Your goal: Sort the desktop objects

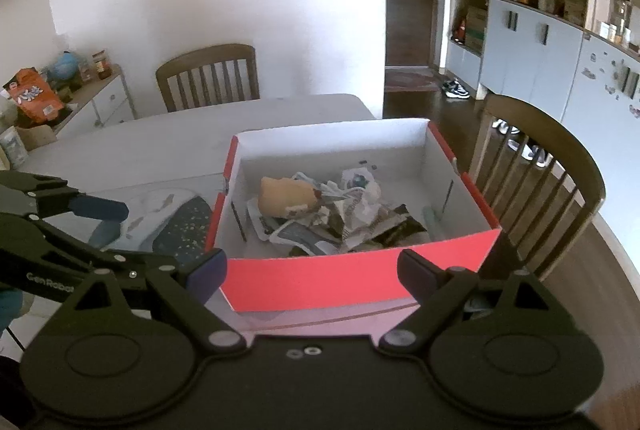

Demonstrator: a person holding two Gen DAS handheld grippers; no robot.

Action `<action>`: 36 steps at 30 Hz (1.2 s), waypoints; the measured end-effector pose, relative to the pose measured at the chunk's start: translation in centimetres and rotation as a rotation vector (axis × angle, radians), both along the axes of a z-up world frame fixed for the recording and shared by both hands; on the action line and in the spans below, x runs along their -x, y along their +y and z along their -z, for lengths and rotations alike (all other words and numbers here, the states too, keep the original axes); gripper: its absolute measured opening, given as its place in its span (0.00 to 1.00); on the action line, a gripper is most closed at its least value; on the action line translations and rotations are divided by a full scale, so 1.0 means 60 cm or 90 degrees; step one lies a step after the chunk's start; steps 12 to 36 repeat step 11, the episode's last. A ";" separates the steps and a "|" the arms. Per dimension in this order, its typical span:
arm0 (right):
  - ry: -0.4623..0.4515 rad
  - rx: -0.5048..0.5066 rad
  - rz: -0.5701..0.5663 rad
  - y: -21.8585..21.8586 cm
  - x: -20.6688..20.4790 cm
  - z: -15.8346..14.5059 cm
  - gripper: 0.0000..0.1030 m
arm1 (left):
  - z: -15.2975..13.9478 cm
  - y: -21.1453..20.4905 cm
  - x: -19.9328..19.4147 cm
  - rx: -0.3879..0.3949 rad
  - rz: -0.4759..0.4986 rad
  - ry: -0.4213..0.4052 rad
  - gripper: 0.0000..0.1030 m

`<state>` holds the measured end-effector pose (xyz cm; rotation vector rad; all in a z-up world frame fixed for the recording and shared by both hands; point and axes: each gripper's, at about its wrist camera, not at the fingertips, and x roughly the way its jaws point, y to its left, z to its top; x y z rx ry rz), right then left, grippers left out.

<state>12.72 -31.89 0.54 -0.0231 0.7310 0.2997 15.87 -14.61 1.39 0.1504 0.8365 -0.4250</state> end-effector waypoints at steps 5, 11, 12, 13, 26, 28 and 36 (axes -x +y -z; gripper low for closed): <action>0.001 -0.001 0.017 -0.002 0.009 0.003 0.90 | 0.000 0.004 0.003 -0.003 -0.002 -0.008 0.85; 0.005 -0.001 0.035 0.001 0.019 0.006 0.90 | -0.002 0.014 0.008 -0.002 -0.005 -0.008 0.85; 0.005 -0.001 0.035 0.001 0.019 0.006 0.90 | -0.002 0.014 0.008 -0.002 -0.005 -0.008 0.85; 0.005 -0.001 0.035 0.001 0.019 0.006 0.90 | -0.002 0.014 0.008 -0.002 -0.005 -0.008 0.85; 0.005 -0.001 0.035 0.001 0.019 0.006 0.90 | -0.002 0.014 0.008 -0.002 -0.005 -0.008 0.85; 0.005 -0.001 0.035 0.001 0.019 0.006 0.90 | -0.002 0.014 0.008 -0.002 -0.005 -0.008 0.85; 0.005 -0.001 0.035 0.001 0.019 0.006 0.90 | -0.002 0.014 0.008 -0.002 -0.005 -0.008 0.85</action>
